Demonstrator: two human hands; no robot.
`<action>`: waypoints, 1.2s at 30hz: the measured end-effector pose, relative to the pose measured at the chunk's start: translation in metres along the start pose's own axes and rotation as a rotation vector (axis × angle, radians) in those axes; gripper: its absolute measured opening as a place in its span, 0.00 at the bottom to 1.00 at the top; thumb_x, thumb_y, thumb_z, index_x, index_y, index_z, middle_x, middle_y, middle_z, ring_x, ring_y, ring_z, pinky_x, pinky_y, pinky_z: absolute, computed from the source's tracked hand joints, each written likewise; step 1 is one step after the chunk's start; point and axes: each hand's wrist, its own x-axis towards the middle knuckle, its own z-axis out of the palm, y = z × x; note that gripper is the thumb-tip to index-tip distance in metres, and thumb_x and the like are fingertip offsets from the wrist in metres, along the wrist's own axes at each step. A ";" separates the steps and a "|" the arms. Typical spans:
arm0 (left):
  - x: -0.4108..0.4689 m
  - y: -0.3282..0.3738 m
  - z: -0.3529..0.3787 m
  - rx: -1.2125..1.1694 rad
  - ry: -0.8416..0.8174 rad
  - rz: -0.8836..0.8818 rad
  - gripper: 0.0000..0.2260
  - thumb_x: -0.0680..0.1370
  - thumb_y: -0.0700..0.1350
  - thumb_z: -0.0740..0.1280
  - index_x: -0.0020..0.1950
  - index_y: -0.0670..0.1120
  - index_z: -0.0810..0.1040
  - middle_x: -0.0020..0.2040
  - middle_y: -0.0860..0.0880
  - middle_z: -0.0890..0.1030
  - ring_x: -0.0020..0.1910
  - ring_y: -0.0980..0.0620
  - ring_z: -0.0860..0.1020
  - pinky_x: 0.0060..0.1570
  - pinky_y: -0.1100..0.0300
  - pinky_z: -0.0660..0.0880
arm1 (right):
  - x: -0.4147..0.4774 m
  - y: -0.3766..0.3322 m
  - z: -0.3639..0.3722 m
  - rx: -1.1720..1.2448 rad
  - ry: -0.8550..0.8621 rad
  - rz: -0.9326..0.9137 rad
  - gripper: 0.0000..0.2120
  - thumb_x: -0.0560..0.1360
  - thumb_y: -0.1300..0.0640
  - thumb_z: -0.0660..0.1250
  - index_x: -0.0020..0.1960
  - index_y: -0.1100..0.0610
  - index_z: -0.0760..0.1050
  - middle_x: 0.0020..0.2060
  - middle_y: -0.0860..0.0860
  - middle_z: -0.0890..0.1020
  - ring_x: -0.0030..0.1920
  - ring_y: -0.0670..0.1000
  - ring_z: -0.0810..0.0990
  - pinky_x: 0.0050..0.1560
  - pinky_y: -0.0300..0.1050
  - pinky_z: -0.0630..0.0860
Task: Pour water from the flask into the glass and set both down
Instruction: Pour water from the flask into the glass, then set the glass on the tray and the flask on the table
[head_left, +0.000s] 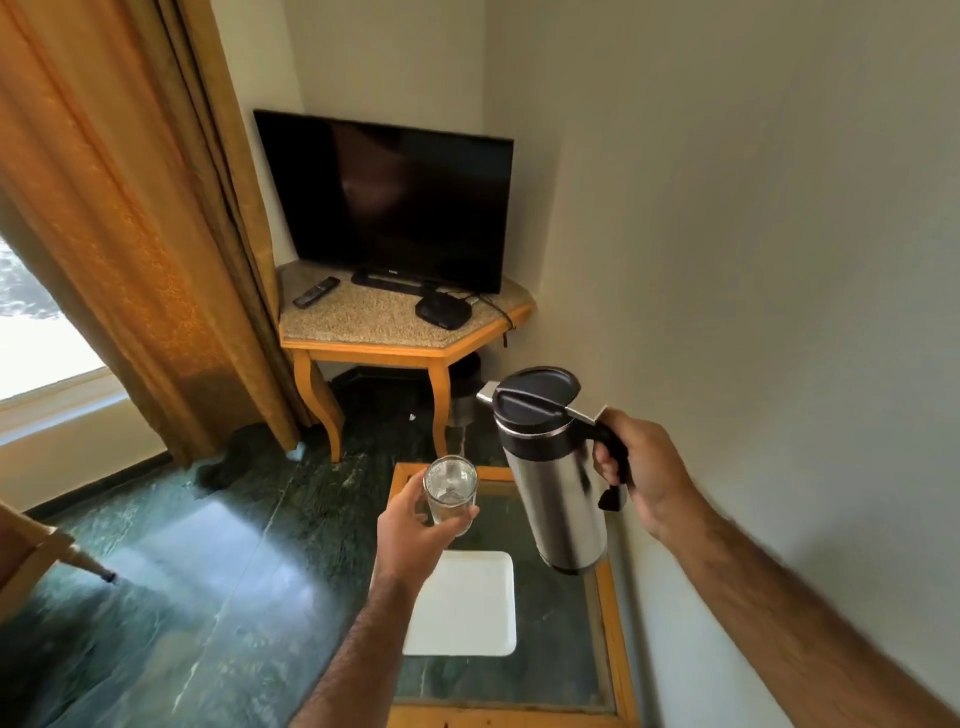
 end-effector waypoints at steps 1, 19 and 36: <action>0.001 -0.004 0.003 -0.010 0.001 -0.004 0.28 0.63 0.59 0.83 0.61 0.63 0.79 0.53 0.64 0.84 0.54 0.59 0.83 0.50 0.62 0.80 | 0.001 0.012 0.000 0.035 0.034 0.008 0.17 0.66 0.42 0.72 0.26 0.52 0.77 0.24 0.51 0.75 0.24 0.49 0.66 0.28 0.43 0.64; 0.012 -0.204 0.066 0.067 -0.044 -0.150 0.27 0.65 0.49 0.85 0.61 0.60 0.80 0.53 0.59 0.85 0.54 0.54 0.85 0.50 0.58 0.84 | 0.037 0.253 -0.032 0.338 0.396 0.080 0.15 0.72 0.53 0.65 0.28 0.52 0.78 0.23 0.50 0.75 0.29 0.51 0.68 0.34 0.45 0.66; 0.014 -0.382 0.120 0.202 -0.072 -0.303 0.29 0.65 0.45 0.84 0.62 0.58 0.78 0.52 0.72 0.81 0.53 0.71 0.80 0.45 0.72 0.80 | 0.082 0.406 -0.050 0.374 0.410 0.031 0.20 0.74 0.57 0.59 0.25 0.51 0.78 0.22 0.48 0.75 0.29 0.52 0.70 0.35 0.42 0.71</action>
